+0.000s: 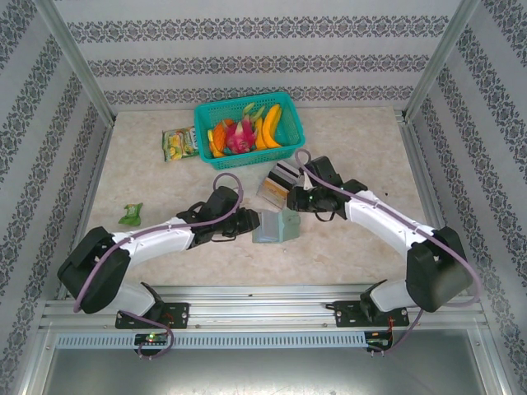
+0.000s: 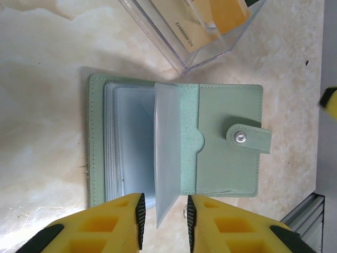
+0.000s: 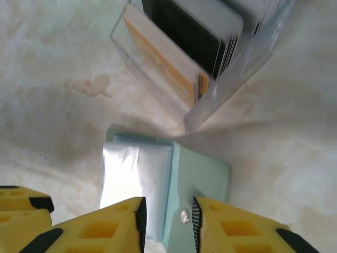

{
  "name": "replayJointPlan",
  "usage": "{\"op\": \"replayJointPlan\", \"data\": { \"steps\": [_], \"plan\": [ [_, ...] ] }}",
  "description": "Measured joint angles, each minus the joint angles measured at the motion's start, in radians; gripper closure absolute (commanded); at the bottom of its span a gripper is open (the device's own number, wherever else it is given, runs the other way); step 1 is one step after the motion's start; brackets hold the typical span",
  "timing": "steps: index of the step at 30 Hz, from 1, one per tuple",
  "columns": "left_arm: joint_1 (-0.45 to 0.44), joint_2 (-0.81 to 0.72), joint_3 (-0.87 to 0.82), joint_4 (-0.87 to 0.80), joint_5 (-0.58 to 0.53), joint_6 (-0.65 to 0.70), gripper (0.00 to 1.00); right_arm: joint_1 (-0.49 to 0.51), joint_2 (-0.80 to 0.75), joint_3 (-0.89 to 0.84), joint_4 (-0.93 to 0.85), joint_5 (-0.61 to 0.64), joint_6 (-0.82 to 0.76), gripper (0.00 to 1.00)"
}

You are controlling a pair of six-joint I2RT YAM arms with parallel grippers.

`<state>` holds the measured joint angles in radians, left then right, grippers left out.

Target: Put the credit cards into the card holder

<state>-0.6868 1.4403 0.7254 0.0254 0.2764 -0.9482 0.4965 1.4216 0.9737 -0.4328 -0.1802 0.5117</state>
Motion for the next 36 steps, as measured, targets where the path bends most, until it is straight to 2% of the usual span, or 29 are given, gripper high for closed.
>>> {"op": "replayJointPlan", "data": {
  "steps": [6, 8, 9, 14, 18, 20, 26, 36],
  "plan": [
    [0.028, 0.045, 0.062, -0.003, 0.006, 0.003, 0.62, -0.010, 0.111, 0.185, -0.065, 0.087, -0.103, 0.66],
    [0.048, 0.081, 0.098, -0.001, 0.011, 0.001, 0.52, -0.017, 0.153, 0.231, -0.062, 0.122, -0.140, 0.65],
    [0.058, 0.100, 0.115, 0.004, 0.011, -0.001, 0.51, -0.022, 0.167, 0.242, -0.061, 0.131, -0.153, 0.65],
    [0.120, 0.256, 0.243, 0.010, 0.029, -0.037, 0.52, -0.083, 0.270, 0.337, -0.098, 0.126, -0.206, 0.64],
    [0.133, 0.366, 0.341, -0.007, 0.029, -0.067, 0.54, -0.100, 0.312, 0.386, -0.118, 0.109, -0.251, 0.62],
    [0.133, 0.406, 0.371, -0.011, 0.030, -0.085, 0.52, -0.099, 0.315, 0.392, -0.122, 0.092, -0.277, 0.60],
    [0.133, 0.478, 0.409, -0.010, 0.040, -0.131, 0.48, -0.085, 0.332, 0.413, -0.137, 0.077, -0.355, 0.59],
    [0.133, 0.518, 0.431, 0.020, 0.047, -0.168, 0.46, -0.029, 0.456, 0.522, -0.177, 0.105, -0.446, 0.60]
  ]
}}
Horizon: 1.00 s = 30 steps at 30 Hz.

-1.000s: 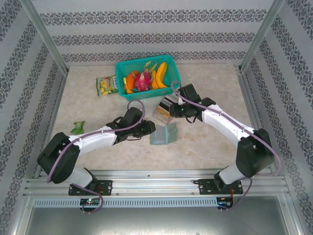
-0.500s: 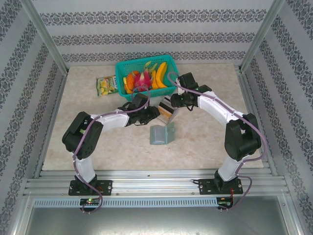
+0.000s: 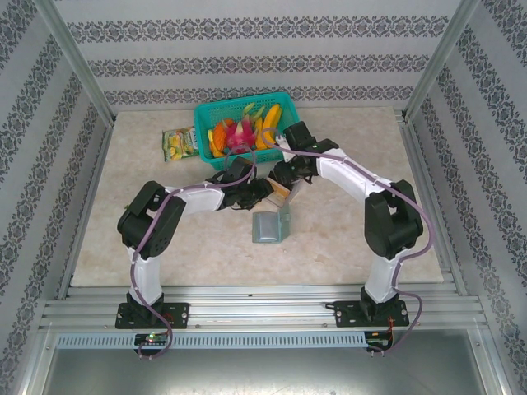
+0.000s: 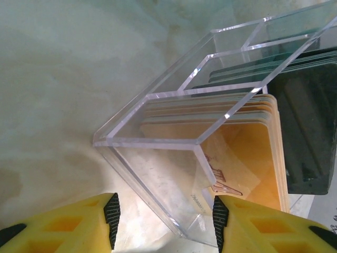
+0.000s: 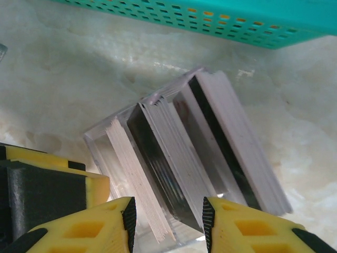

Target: Put the credit cards into the card holder

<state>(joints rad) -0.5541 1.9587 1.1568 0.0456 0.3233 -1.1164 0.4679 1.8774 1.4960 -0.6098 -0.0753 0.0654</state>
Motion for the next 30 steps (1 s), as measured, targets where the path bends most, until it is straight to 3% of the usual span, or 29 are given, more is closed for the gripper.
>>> {"op": "replayJointPlan", "data": {
  "steps": [8, 22, 30],
  "plan": [
    [0.000, 0.019, 0.011, 0.026, 0.011, -0.023, 0.46, 0.006, 0.040, 0.032, -0.012, 0.050, -0.050, 0.58],
    [0.000, 0.019, 0.002, 0.093, 0.009, -0.019, 0.35, 0.005, 0.071, 0.063, -0.026, 0.090, -0.066, 0.59],
    [0.000, 0.033, 0.002, 0.090, 0.012, -0.030, 0.46, -0.028, 0.032, 0.043, -0.008, 0.086, -0.048, 0.59]
  ]
}}
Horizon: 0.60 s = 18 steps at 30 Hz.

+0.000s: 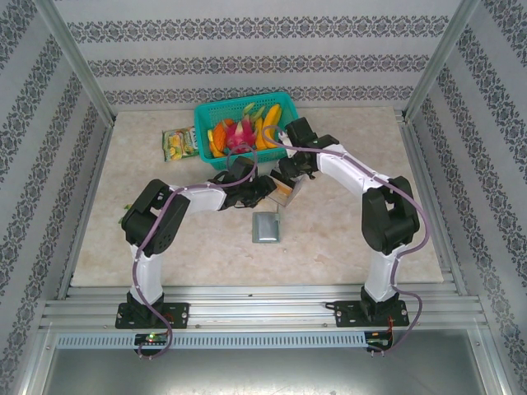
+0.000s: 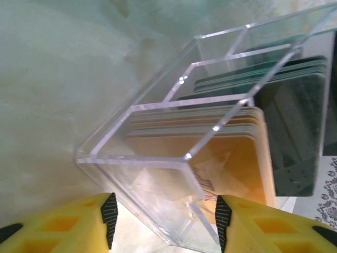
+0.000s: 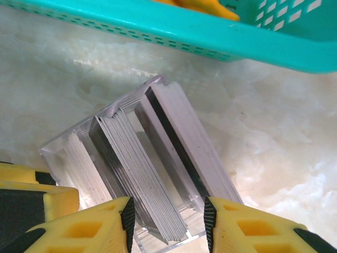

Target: Put the credit cards into the card holder

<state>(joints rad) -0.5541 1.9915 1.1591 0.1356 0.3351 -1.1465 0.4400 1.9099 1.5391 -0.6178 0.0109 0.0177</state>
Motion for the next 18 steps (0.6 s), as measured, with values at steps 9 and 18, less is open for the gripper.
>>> {"op": "replayJointPlan", "data": {
  "steps": [9, 18],
  "plan": [
    [0.000, 0.012, 0.027, -0.038, -0.018, -0.014, 0.58, 0.012, 0.000, -0.008, 0.003, -0.005, -0.036, 0.58],
    [0.000, 0.003, 0.027, -0.045, -0.049, -0.013, 0.60, 0.049, 0.018, -0.009, 0.003, 0.010, -0.104, 0.55]
  ]
}}
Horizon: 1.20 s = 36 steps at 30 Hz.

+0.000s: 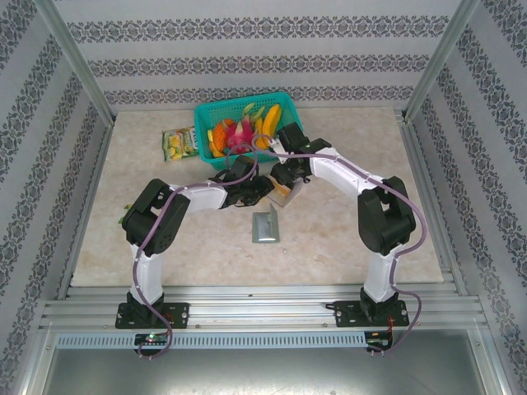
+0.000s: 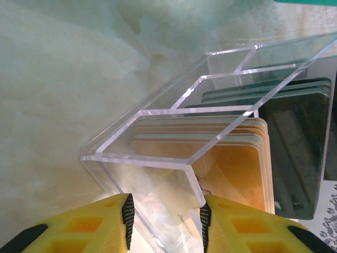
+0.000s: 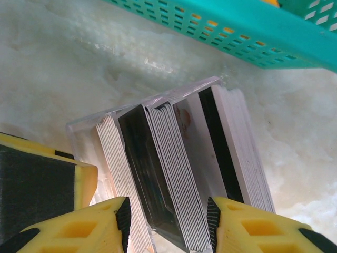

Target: Put the credit cards into the card holder

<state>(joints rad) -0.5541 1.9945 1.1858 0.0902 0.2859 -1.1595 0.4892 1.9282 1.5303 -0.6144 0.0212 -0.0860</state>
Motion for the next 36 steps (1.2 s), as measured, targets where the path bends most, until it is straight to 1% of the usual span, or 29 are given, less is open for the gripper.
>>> {"op": "replayJointPlan", "data": {
  "steps": [10, 17, 24, 27, 33, 36],
  "plan": [
    [0.000, -0.002, -0.002, 0.000, -0.007, 0.003, 0.59, 0.002, 0.053, 0.020, -0.015, 0.007, -0.023, 0.55],
    [0.000, -0.003, -0.004, 0.000, -0.007, 0.003, 0.60, 0.033, 0.074, 0.019, 0.000, 0.107, -0.060, 0.57],
    [0.000, -0.004, -0.010, 0.011, -0.007, 0.003, 0.60, 0.042, 0.076, 0.016, 0.031, 0.164, -0.076, 0.59],
    [0.000, -0.005, -0.012, 0.013, -0.007, 0.003, 0.60, 0.042, 0.076, 0.016, 0.032, 0.174, -0.075, 0.60],
    [0.000, -0.007, -0.015, 0.015, -0.007, 0.003, 0.61, 0.043, 0.077, 0.016, 0.030, 0.139, -0.075, 0.56],
    [0.000, -0.007, -0.015, 0.015, -0.007, 0.003, 0.61, 0.043, 0.088, 0.017, 0.030, 0.143, -0.075, 0.56]
  ]
}}
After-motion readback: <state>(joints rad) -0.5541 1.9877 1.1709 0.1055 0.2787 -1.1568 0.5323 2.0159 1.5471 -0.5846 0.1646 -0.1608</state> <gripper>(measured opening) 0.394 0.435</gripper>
